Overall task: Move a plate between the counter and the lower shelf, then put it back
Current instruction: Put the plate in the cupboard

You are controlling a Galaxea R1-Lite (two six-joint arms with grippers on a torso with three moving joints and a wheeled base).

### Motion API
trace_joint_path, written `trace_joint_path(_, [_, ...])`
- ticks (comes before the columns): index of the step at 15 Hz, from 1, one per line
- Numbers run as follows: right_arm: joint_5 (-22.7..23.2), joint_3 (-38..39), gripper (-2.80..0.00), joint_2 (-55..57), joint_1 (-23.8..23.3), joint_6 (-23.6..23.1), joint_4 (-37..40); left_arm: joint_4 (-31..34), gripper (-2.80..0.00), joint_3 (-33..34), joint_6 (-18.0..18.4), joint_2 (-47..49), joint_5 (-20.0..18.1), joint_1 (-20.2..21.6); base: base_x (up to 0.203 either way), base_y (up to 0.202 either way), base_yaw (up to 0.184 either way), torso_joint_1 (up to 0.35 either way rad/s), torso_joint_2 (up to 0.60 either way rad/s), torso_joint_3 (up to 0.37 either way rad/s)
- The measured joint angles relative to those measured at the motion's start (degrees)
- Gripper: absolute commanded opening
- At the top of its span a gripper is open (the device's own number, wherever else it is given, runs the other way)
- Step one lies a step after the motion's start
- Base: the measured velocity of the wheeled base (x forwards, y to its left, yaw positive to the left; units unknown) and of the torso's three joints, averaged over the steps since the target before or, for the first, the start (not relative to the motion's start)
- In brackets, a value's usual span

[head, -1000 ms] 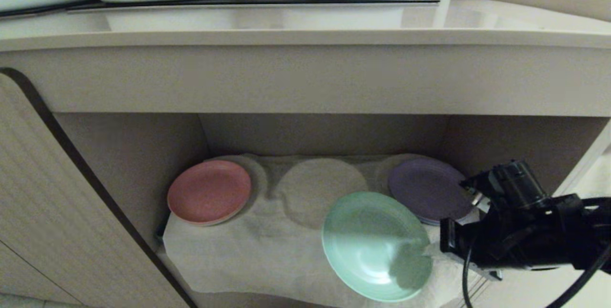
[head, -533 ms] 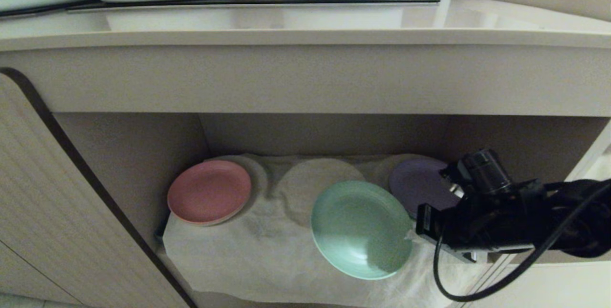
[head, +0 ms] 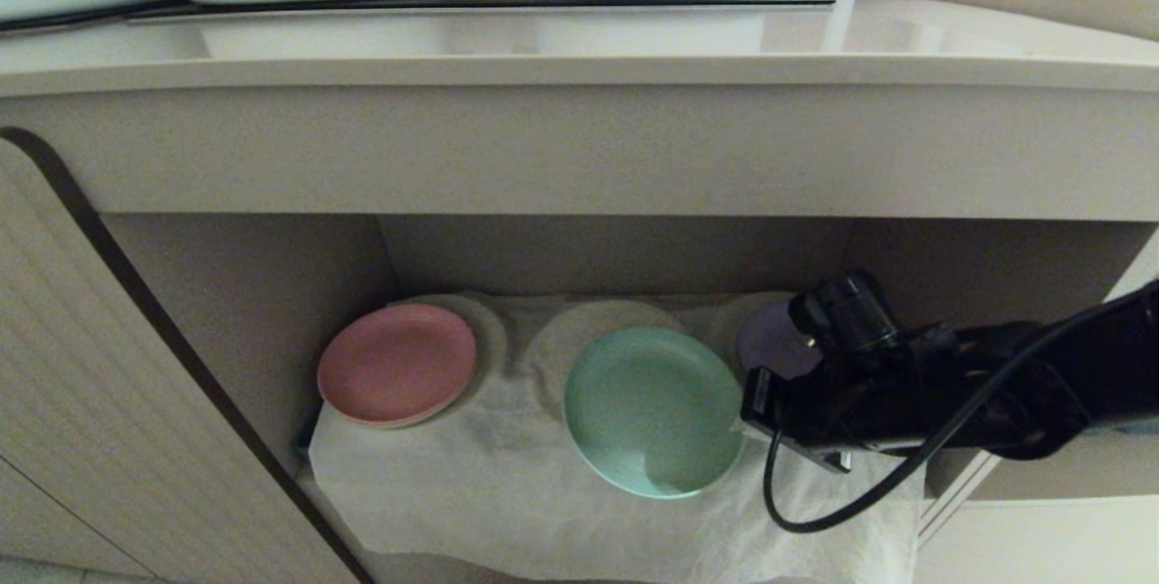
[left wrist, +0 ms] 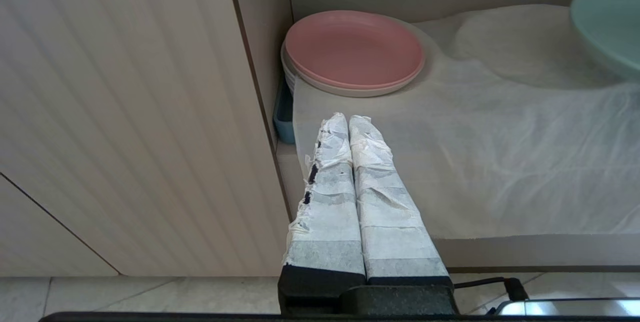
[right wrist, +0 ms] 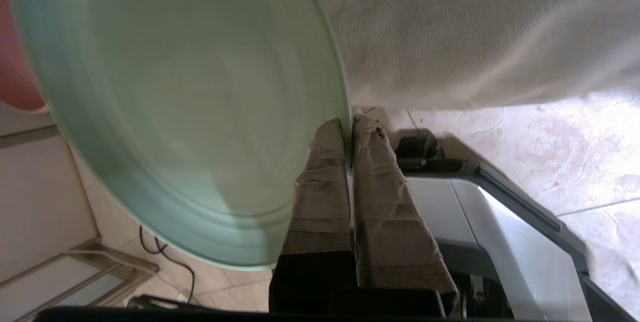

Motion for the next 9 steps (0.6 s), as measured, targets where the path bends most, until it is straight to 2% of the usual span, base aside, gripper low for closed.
trace_joint_path(5, [-0.2,-3.8,-2.80,2.7,0.3,1.0,0.5,0.0,-2.80,0.0,0.0,0.0,0.0,0.0,0.000,0.000,0.000,0.000,0.00,0.000])
trace_joint_path(9, [-0.2,-6.4,-2.80,5.0,0.8,3.6,1.0,0.0,-2.80,0.0,0.0,0.0,0.0,0.0,0.000,0.000,0.000,0.000,0.00,0.000])
